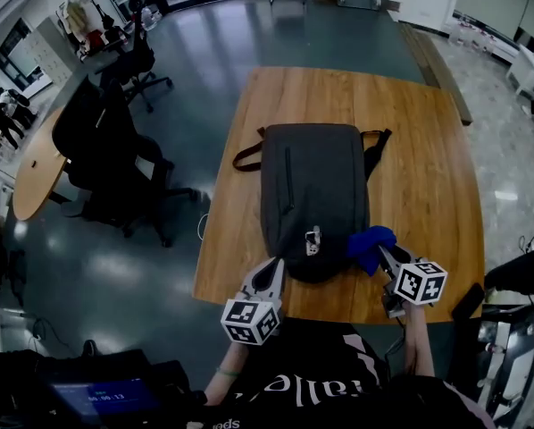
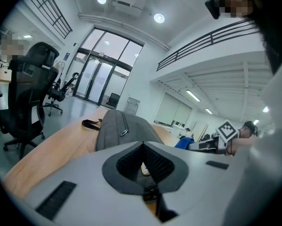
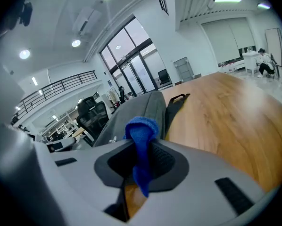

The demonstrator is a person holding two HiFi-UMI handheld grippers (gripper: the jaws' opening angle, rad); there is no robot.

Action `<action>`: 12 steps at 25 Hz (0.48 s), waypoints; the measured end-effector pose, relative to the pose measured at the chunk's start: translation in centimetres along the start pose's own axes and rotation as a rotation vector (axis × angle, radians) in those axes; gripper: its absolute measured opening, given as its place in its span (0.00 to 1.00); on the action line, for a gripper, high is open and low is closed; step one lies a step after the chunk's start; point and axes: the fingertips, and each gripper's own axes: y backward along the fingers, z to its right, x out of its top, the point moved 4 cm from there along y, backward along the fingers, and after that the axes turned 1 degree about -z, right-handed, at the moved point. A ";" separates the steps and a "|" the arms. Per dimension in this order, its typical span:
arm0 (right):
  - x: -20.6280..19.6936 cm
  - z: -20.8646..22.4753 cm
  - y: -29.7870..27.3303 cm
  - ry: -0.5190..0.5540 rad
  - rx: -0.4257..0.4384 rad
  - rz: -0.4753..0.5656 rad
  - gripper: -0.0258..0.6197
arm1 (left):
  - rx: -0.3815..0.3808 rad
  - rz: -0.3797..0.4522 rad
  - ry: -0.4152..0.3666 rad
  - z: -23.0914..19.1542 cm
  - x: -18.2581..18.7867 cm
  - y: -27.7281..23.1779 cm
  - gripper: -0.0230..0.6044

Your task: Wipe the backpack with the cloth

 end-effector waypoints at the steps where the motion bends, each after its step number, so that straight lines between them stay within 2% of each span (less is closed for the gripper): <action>1: 0.2 0.6 0.3 -0.003 -0.012 0.005 0.13 | 0.001 0.000 0.000 0.1 0.1 -0.1 0.03; 6: 1.4 1.0 1.2 0.001 -0.021 0.023 0.13 | 0.013 0.000 0.003 0.0 0.2 -0.2 0.03; 12: 3.9 -4.6 0.1 0.027 0.131 0.065 0.13 | 0.041 0.009 0.013 -0.6 0.0 0.1 0.03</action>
